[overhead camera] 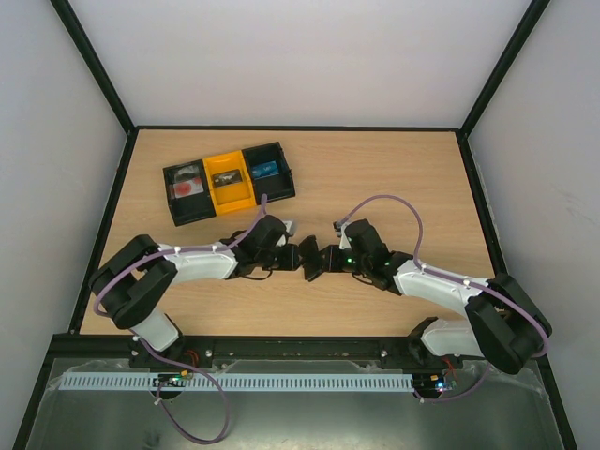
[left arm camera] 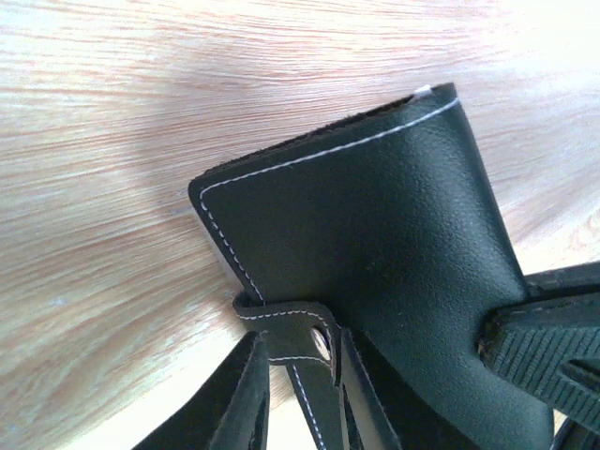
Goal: Take the credit cards out of the card holder
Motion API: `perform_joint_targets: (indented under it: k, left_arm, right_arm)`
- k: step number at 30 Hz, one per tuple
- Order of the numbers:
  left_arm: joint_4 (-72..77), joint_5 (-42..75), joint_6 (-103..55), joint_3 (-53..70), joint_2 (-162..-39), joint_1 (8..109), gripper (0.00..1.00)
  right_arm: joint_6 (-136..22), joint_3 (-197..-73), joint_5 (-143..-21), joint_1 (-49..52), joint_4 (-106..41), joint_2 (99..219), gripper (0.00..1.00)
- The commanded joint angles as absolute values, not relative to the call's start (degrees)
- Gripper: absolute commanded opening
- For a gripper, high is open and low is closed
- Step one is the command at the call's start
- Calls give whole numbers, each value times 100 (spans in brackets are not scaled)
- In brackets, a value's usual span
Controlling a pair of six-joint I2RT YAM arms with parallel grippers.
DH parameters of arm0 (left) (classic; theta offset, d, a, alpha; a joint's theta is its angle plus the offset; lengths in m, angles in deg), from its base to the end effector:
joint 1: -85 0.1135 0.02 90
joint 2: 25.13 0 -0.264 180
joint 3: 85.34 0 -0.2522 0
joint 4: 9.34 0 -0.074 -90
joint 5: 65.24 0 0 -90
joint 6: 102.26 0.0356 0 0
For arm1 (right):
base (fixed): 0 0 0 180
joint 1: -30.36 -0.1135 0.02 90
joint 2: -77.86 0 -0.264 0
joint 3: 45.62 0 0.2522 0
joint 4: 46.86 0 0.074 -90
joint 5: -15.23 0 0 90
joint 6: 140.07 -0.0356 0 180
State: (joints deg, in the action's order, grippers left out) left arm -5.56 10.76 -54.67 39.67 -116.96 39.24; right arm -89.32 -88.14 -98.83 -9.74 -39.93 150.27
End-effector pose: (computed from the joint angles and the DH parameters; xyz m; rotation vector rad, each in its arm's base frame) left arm 0.2120 -0.2300 0.1555 0.2135 2.4880 -1.0173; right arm 0.1774 0.1684 0.1756 -0.2763 2.4195 1.1710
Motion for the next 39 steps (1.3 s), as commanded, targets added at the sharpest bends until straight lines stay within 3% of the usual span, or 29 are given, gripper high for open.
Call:
perform_joint_targets:
  k: [1,7,31,39]
  left_arm:
    - [-206,1342,-5350,3917,-11673,3914,20]
    - [-126,1324,-5297,3941,-11569,3912,3]
    - [202,1660,-5270,4606,-10725,3973,3]
    - [19,1211,-5367,4778,-10222,3966,3]
  right_arm:
    - [-8841,-8887,-9816,-987,-4088,15035,2]
    - [-8839,-8848,-9740,-995,-4073,15056,2]
    - [-8855,-8402,-8591,-983,-4110,15251,3]
    - [-8679,-8582,-8150,-989,-3268,14886,34]
